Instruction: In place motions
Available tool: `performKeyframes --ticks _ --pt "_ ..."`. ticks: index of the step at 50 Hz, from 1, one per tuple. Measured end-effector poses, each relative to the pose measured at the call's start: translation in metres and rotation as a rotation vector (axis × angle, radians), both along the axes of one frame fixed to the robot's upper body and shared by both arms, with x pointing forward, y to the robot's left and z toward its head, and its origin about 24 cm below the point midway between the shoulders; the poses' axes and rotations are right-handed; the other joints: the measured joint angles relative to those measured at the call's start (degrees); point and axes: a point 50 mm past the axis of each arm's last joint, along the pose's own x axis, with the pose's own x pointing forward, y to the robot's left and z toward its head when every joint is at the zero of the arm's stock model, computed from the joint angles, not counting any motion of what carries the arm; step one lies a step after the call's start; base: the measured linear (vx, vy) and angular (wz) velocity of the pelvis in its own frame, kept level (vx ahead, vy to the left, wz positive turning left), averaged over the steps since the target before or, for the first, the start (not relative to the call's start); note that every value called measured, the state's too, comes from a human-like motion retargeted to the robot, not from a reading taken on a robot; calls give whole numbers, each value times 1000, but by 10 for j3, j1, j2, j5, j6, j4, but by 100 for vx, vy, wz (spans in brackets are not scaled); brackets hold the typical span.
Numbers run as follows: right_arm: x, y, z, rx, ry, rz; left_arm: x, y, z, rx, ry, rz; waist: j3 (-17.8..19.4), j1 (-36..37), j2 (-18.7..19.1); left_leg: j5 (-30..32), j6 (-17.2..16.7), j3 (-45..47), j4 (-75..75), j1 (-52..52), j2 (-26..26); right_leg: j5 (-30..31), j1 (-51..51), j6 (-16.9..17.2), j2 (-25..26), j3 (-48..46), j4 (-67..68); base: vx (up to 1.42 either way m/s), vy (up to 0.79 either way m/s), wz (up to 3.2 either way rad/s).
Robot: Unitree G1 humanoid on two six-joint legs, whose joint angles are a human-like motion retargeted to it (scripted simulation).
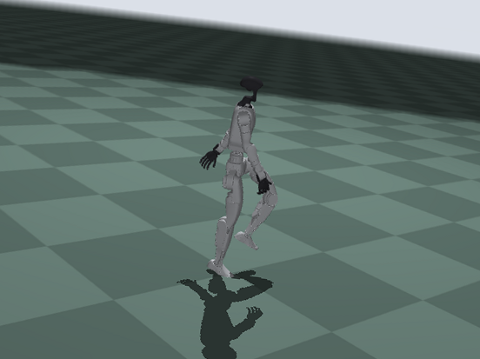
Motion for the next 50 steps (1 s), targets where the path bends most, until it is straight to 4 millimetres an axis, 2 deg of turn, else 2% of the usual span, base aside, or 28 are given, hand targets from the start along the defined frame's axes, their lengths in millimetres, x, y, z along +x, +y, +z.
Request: performKeyframes --ticks 3,5,8,10,12,14,17,20,21,22,23,25,26,27,28,30,32,35,37,39,41,43,45,46,47,48,49,50 --pt "80 17 62 -45 -395 138 -19 -1 8 56 71 82 51 33 0 -34 0 -61 99 -125 -18 6 -22 -6 -1 58 21 -46 -15 -60" --pt "114 29 105 -101 -652 199 -22 -6 7 81 14 154 58 26 -2 -54 0 -81 145 -189 -21 11 -33 -14 3 55 21 -23 -5 12" --pt "121 40 122 -100 -781 243 -31 -9 9 94 7 203 31 24 -10 -76 0 -60 155 -195 -13 12 -42 -18 2 62 18 18 -2 17" --pt "115 43 119 -84 -786 273 -33 -7 10 110 11 215 3 10 -9 -79 0 -57 140 -188 -25 13 -41 -15 4 48 11 25 10 83" --pt "105 40 105 -85 -735 271 -17 -3 4 123 -28 205 -7 -3 -1 -71 -6 -60 96 -148 -48 10 -29 -11 12 30 5 8 9 98" --pt "90 34 86 -94 -654 244 11 0 -6 116 -107 175 -10 -17 7 -62 -31 -71 19 -78 -81 3 -12 -7 19 9 2 7 0 85" --pt "45 19 38 -123 -440 197 55 0 -18 71 -226 62 -30 -40 7 -40 -71 -84 -184 73 -170 -22 6 2 18 -21 16 27 4 63" --pt "-36 -1 -16 -176 -113 170 100 -1 -26 24 -332 -121 -49 -50 16 26 -129 -114 -530 276 -280 -50 14 0 35 -20 73 46 10 -10" --pt "-71 -13 -30 -200 16 148 115 -6 -28 2 -368 -187 -62 -60 27 -57 -120 -101 -615 334 -289 -30 6 -5 48 -42 109 50 18 6" --pt "-104 -25 -41 -225 141 126 134 -12 -30 -25 -411 -244 -74 -75 41 -111 -108 -96 -688 378 -292 5 -12 -5 56 -69 161 40 19 64" --pt "-134 -39 -46 -257 257 103 159 -21 -32 -65 -467 -285 -85 -100 61 -109 -90 -110 -739 392 -284 73 -48 3 50 -107 247 16 15 102" --pt "-184 -68 -48 -325 459 24 218 -43 -28 -153 -629 -348 -107 -158 82 -93 -90 -157 -770 354 -268 189 -219 0 0 -122 479 -12 12 142" --pt "-206 -79 -46 -366 534 -35 252 -49 -21 -183 -740 -368 -101 -187 90 -89 -87 -172 -771 343 -268 195 -296 26 24 -50 547 -27 10 131" --pt "-224 -89 -42 -404 602 -99 288 -53 -10 -210 -857 -394 -88 -214 94 -85 -82 -184 -772 335 -270 188 -361 29 21 -12 618 -41 10 100" --pt "-234 -99 -39 -433 655 -178 329 -52 8 -227 -988 -431 -59 -236 93 -81 -72 -191 -770 333 -277 155 -401 -11 -35 -40 694 -54 11 99" --pt "-262 -108 -31 -449 773 -353 391 -60 46 -219 -1201 -524 -12 -278 100 -77 -64 -222 -764 332 -268 114 -468 -31 -88 -57 799 -53 7 103" --pt "-294 -115 -22 -466 873 -518 426 -74 74 -166 -1361 -577 -8 -279 108 -70 -59 -225 -758 312 -259 89 -541 -32 -66 -41 841 -23 -3 33" --pt "-346 -114 -8 -534 951 -697 445 -90 96 -127 -1541 -580 -27 -277 123 -63 -67 -236 -753 296 -231 70 -587 2 -21 -31 842 16 -21 23" --pt "-373 -114 3 -572 982 -768 445 -91 98 -150 -1571 -592 -56 -286 120 -66 -69 -248 -758 292 -238 61 -575 2 -50 -40 826 27 -17 38" --pt "-387 -109 9 -576 1024 -815 437 -96 92 -199 -1538 -632 -68 -261 110 -72 -73 -237 -763 304 -244 58 -529 -2 -60 -38 784 13 -7 -41" --pt "-392 -105 10 -573 1049 -825 423 -97 77 -229 -1472 -638 -76 -235 103 -79 -82 -223 -767 316 -244 66 -454 -4 -58 -40 707 2 -10 -62" --pt "-383 -104 5 -580 1035 -803 394 -92 52 -228 -1366 -592 -76 -205 94 -93 -94 -198 -763 342 -242 80 -348 3 -36 -29 588 11 -7 -81" --pt "-365 -104 -3 -583 990 -743 350 -88 20 -231 -1219 -518 -85 -183 88 -108 -103 -180 -744 355 -242 102 -221 26 -6 -17 412 19 -2 -42" --pt "-353 -103 -8 -576 964 -680 320 -84 4 -232 -1128 -479 -84 -188 83 -115 -104 -187 -719 359 -246 120 -141 64 4 -29 290 11 -8 33" --pt "-339 -102 -14 -570 933 -602 289 -78 -10 -226 -1030 -437 -84 -188 75 -118 -104 -188 -689 361 -251 95 -67 85 11 -41 187 10 -11 27" --pt "-321 -102 -20 -566 896 -494 253 -68 -22 -205 -920 -389 -83 -180 64 -109 -106 -175 -650 362 -256 -12 -9 71 14 -54 120 16 -11 -46" --pt "-298 -99 -27 -550 849 -379 218 -56 -30 -176 -803 -341 -82 -164 46 -74 -113 -150 -577 345 -251 -44 26 56 4 -66 68 18 -12 -111" --pt "-271 -93 -33 -535 796 -261 182 -43 -35 -146 -682 -295 -81 -146 26 -25 -124 -120 -487 320 -241 -38 50 41 -11 -77 22 -4 -27 -166"
